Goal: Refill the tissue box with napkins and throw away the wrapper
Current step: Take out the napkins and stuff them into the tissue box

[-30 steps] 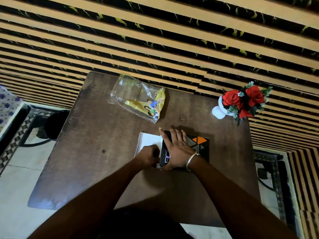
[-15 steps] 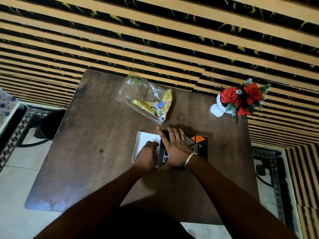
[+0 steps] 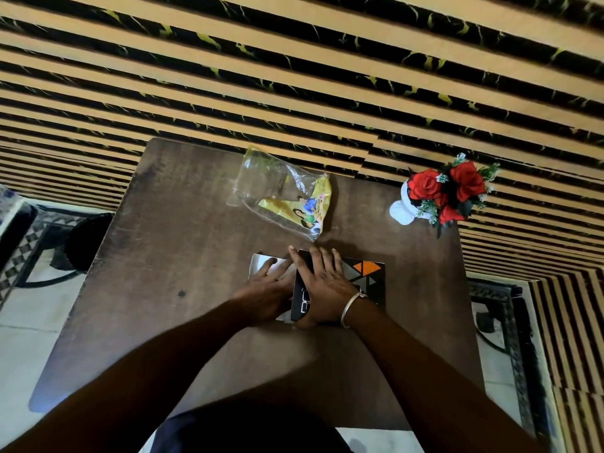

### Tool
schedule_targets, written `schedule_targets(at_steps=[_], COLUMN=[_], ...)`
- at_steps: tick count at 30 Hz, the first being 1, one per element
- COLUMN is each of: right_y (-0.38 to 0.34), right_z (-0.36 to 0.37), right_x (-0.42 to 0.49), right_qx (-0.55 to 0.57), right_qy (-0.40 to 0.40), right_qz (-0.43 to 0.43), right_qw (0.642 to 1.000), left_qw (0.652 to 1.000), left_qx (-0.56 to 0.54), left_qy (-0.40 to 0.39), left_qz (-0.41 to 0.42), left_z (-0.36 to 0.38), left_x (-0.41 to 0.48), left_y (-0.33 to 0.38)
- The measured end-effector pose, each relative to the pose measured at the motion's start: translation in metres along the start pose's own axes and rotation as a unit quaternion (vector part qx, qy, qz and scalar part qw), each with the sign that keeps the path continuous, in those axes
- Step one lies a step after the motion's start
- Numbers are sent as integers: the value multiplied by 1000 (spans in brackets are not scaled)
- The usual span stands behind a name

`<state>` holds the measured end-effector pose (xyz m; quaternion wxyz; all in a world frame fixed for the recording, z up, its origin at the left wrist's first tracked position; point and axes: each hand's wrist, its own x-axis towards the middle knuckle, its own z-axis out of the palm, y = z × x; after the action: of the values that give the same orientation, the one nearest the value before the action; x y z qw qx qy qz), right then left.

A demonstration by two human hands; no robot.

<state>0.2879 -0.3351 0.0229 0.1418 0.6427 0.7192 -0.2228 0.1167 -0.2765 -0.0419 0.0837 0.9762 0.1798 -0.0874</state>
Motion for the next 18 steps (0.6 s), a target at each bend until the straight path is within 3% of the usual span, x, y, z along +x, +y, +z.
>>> schedule_targets(at_steps=[4,11,17,18], right_y=[0,1,1,1], right_z=[2,5,5,5], right_x=[1,1,1,1], right_qx=[-11,-23,-16,-16], right_qy=[3,8,12,10], right_qz=[0,-2,-2,-2], right_qw=[1000,1000,1000,1000], left_qw=[998,976,962,970], left_qx=[11,140,123,92], left_qy=[-30,48,56,16], left_qz=[-46,157,237,225], left_z=[4,6,-10,-7], left_x=[-6,-14,8,15], left_y=[-1,-7,-4,-2])
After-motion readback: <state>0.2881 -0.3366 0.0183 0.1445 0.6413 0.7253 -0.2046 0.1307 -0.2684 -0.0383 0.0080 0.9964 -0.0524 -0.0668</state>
